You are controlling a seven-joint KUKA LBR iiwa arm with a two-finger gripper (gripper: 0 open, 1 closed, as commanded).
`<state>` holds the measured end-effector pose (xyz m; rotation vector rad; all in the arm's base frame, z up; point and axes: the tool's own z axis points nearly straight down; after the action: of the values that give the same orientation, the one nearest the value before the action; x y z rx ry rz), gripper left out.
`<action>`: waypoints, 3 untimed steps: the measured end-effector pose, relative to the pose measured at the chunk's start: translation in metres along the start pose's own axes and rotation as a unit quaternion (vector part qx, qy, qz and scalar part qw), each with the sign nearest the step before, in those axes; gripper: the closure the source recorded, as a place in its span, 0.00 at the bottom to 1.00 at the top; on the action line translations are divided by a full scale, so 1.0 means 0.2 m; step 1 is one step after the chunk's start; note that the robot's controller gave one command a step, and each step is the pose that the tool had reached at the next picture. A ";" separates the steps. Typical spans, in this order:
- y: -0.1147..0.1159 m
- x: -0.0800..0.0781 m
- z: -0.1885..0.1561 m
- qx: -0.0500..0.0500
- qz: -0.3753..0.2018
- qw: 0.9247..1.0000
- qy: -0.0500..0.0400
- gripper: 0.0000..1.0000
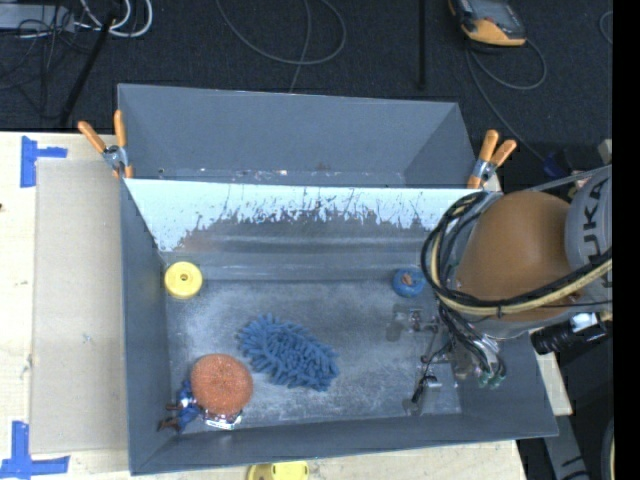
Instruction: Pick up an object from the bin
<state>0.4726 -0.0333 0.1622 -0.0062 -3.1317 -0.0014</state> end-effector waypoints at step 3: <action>0.23 -0.04 0.31 0.000 -0.028 1.000 -0.004 0.00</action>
Offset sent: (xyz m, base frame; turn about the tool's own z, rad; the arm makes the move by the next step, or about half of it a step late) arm 0.0070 0.0494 -0.0539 -0.1557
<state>0.4804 0.0121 0.1008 0.0806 -3.1390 -0.0012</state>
